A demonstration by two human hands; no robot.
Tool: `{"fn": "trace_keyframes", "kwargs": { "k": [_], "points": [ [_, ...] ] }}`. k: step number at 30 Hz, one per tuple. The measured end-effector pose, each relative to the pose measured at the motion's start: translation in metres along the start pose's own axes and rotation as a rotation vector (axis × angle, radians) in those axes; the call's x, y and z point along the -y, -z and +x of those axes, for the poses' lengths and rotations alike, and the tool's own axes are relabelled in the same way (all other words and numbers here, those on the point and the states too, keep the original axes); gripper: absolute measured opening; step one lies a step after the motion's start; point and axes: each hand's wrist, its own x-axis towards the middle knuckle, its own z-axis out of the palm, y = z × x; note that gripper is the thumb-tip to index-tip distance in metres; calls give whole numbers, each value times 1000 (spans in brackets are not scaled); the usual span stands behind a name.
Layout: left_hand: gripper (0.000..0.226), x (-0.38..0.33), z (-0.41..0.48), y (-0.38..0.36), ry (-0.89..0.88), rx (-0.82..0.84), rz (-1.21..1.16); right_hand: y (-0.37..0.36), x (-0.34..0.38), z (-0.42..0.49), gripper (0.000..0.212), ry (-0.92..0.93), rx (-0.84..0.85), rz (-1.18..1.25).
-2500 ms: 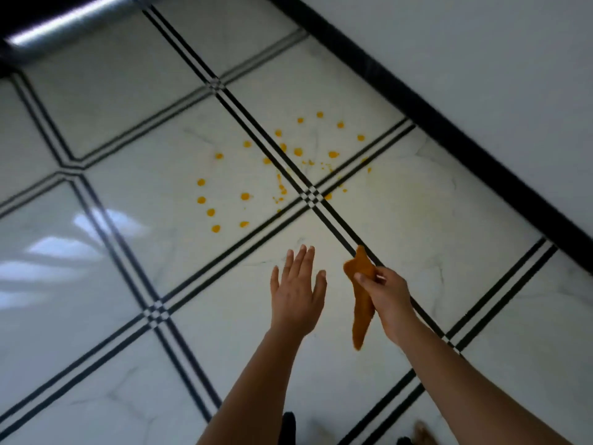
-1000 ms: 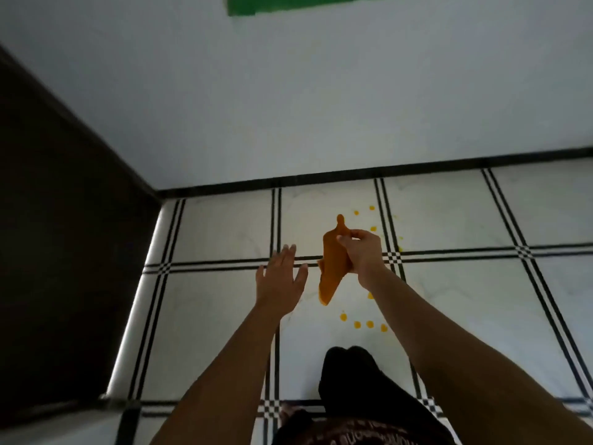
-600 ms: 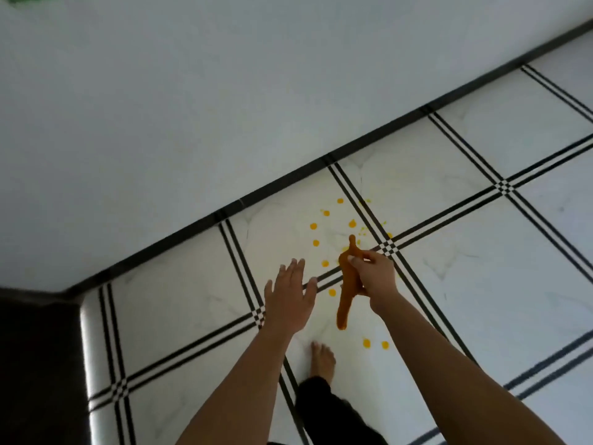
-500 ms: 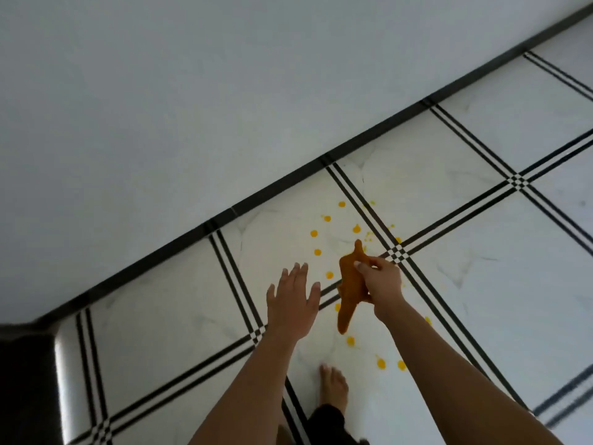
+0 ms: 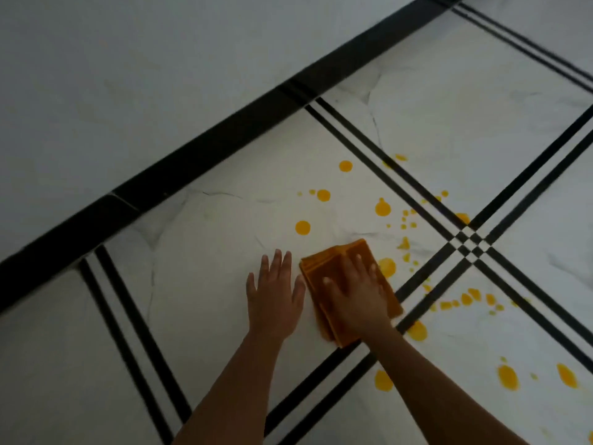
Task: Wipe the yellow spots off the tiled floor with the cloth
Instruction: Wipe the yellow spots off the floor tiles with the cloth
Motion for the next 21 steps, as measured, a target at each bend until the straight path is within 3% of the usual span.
{"fn": "trace_keyframes", "kwargs": {
  "k": [2,4,6,9,13,15,19,21],
  "points": [
    [56,10,27,-15,-12,-62,7,-32,-4,14,68,8,-4,-210],
    [61,18,56,-25,-48,-142,34,-40,-5,38,69,8,-158,-323],
    [59,25,78,-32,-60,-220,36,-30,1,82,68,36,-273,-331],
    [60,30,96,-28,-52,-235,32,-3,26,146,65,51,-239,-314],
    [57,38,109,-27,-81,-268,109,-23,-14,96,55,412,-268,-514],
    [57,38,115,-24,-117,-282,123,-14,-46,84,52,480,-300,-554],
    [63,27,157,-5,-169,-262,85,31,-13,168,59,74,-307,-389],
    [59,23,189,5,-243,-231,107,17,2,168,59,159,-327,-381]
  ]
}}
